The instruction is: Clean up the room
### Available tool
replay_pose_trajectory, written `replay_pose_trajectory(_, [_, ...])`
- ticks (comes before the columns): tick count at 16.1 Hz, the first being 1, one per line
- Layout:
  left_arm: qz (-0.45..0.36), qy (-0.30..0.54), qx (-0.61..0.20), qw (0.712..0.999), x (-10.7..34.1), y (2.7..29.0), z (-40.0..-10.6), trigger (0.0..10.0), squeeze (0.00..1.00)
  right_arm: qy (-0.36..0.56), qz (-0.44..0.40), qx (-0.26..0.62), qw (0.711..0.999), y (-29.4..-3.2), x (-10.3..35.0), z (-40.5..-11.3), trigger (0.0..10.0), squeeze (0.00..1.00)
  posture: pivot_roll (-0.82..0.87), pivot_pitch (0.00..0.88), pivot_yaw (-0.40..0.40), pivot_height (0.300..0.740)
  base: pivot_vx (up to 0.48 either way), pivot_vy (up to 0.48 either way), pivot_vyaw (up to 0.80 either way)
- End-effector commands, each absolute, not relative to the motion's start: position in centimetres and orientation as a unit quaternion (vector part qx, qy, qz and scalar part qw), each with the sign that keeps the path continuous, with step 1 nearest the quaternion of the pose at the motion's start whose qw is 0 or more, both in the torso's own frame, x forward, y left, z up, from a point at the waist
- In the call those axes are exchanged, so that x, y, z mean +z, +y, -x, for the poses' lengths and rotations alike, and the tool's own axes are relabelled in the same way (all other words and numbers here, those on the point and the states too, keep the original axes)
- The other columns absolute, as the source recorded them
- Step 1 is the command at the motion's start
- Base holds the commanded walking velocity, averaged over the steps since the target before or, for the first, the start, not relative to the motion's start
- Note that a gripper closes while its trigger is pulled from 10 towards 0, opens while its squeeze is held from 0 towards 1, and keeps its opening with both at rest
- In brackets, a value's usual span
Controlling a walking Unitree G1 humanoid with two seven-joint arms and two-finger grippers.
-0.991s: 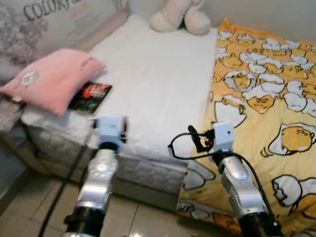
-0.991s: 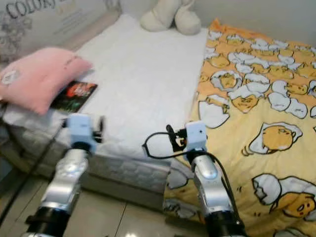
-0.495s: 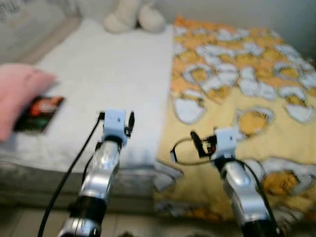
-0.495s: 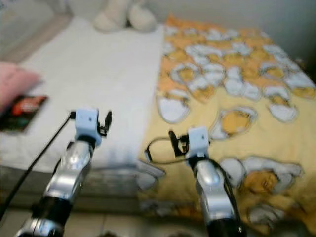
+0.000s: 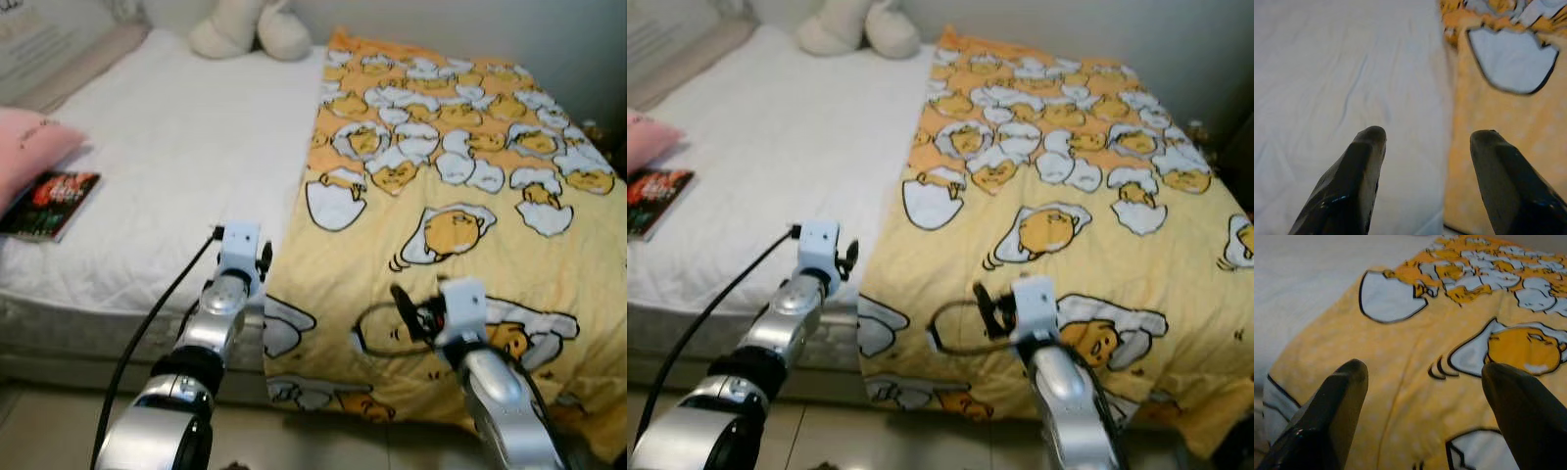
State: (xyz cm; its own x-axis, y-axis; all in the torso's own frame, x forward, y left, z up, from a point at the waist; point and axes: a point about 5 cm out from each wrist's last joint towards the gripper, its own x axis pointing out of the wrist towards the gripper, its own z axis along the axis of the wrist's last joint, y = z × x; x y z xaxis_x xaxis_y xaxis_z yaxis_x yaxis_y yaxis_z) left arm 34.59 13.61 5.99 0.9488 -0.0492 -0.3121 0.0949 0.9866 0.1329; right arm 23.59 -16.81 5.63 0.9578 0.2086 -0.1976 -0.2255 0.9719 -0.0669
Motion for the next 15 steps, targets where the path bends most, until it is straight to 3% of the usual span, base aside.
replay_pose_trajectory(1, [-0.081,0.150,-0.039,0.985,6.8,13.5,-35.4,10.0,0.00,0.097,0.051,0.115,0.987,-17.2,6.2,-22.6,10.0,0.00,-0.18,0.043,-0.066,0.740,0.000,0.000,0.00])
replay_pose_trajectory(4, [-0.079,0.145,-0.001,0.986,7.6,14.5,-36.2,10.0,0.00,0.125,0.067,0.114,0.983,-18.9,6.7,-18.6,10.0,0.00,-0.27,0.119,-0.098,0.740,0.000,0.000,0.00])
replay_pose_trajectory(8, [-0.085,0.128,-0.007,0.988,8.1,14.9,-36.5,10.0,0.00,0.160,0.065,0.128,0.977,-18.9,7.5,-14.6,10.0,0.00,-0.33,0.208,-0.127,0.740,0.000,0.000,0.00])
replay_pose_trajectory(15, [-0.061,0.158,-0.041,0.985,6.8,14.1,-35.8,10.0,0.00,0.197,0.061,0.135,0.969,-18.8,8.6,-12.0,10.0,0.00,-0.36,0.263,-0.153,0.740,0.000,0.000,0.00])
